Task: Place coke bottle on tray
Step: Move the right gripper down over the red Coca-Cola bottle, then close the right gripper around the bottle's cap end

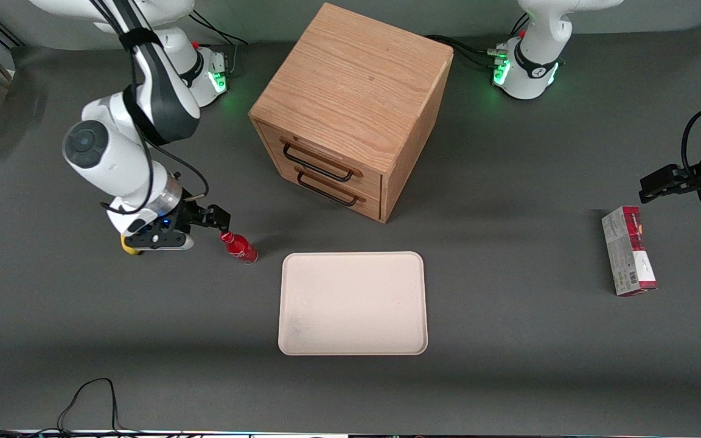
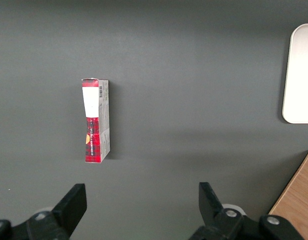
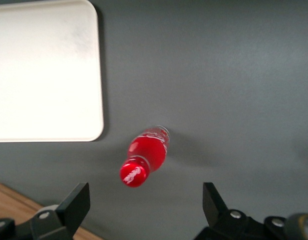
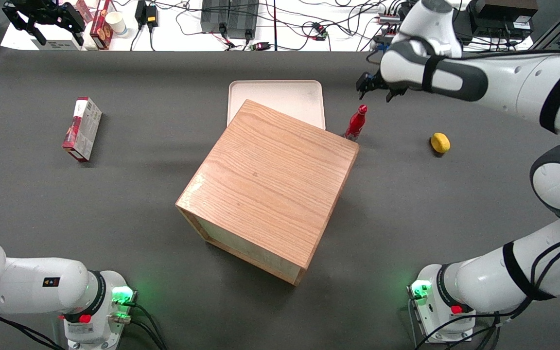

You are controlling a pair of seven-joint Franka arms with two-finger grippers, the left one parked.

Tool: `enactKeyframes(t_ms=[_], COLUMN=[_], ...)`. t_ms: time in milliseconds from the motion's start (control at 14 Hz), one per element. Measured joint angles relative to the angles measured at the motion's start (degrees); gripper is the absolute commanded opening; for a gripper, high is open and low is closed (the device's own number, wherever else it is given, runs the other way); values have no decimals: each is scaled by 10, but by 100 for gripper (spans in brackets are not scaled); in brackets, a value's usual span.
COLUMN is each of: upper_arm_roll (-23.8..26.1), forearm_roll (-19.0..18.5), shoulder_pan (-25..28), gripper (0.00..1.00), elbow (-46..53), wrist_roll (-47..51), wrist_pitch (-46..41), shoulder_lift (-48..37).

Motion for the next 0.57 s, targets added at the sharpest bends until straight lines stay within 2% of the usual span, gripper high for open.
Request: enactKeyframes(t_ms=[286,357,500,571], upper_arm_roll=[4,7,12,13], forearm_roll=[-1,-1,-1,-1], shoulder_pan=[0,0,0,0], gripper=[99,95,72,45], elbow=[-54,-55,-55,-55], wrist_roll=[0,0,0,0], wrist_pitch=[91,102,110,114], shoulder_lift=[12,19,29,32])
